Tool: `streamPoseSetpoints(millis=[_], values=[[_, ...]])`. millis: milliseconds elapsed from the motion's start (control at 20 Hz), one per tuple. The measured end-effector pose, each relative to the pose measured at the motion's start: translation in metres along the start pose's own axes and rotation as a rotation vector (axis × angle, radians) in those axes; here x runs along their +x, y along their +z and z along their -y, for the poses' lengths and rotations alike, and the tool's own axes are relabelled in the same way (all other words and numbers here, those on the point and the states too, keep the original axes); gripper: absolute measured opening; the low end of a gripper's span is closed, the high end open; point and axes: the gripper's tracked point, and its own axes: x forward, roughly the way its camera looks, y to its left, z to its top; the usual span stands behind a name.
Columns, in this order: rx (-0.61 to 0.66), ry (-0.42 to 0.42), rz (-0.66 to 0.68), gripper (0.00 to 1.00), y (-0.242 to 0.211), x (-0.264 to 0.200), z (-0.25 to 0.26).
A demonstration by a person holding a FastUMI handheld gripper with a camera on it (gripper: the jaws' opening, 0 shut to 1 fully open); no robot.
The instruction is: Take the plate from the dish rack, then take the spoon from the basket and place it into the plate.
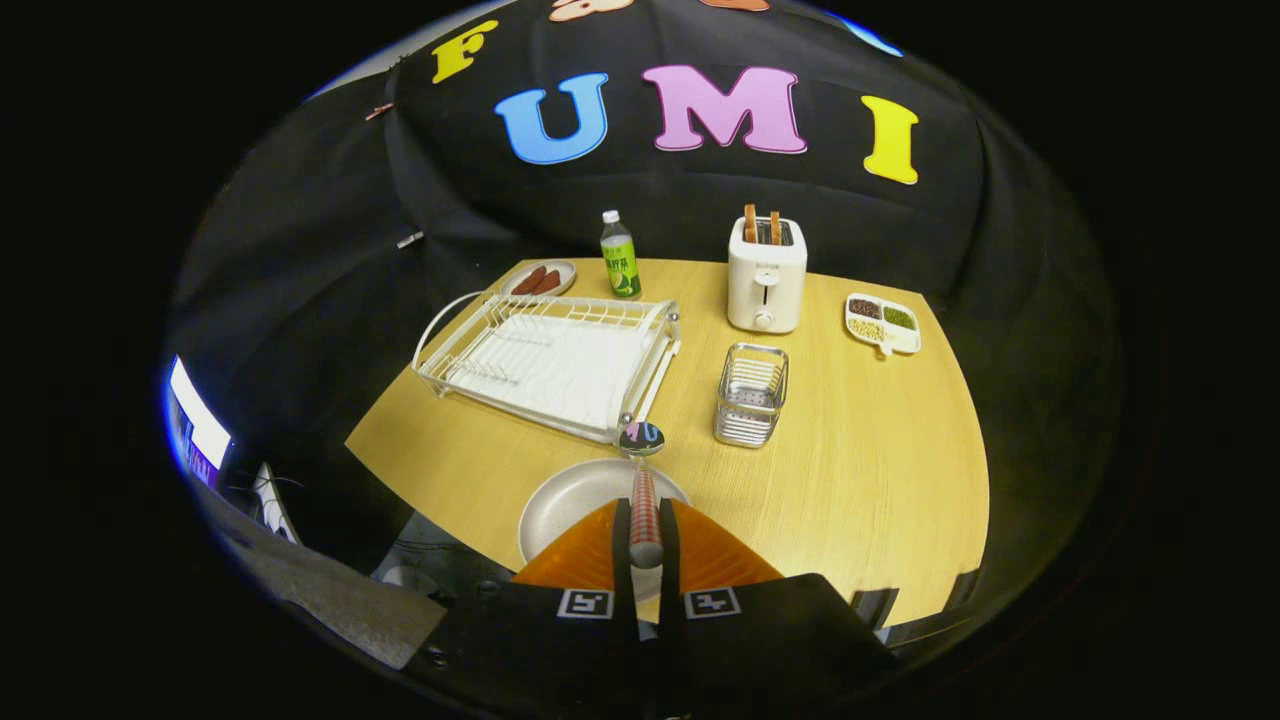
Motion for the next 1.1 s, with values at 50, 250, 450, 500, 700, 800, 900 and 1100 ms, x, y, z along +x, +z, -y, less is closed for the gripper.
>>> streamPoseSetpoints(millis=[50, 250, 450, 500, 700, 800, 900, 1100], values=[[-0.003, -0.001, -0.015, 0.11, -0.011, 0.005, -0.002], [-0.003, 0.010, -0.061, 0.11, -0.043, 0.019, -0.006], [0.005, 0.002, -0.093, 0.11, -0.064, 0.034, -0.003], [0.005, -0.002, -0.099, 0.11, -0.069, 0.037, -0.001], [-0.003, -0.010, -0.119, 0.11, -0.080, 0.047, 0.003], [-0.006, -0.007, -0.126, 0.11, -0.085, 0.051, 0.003], [0.008, -0.006, -0.131, 0.13, -0.089, 0.056, 0.006], [0.016, -0.030, -0.180, 0.18, -0.106, 0.066, 0.012]])
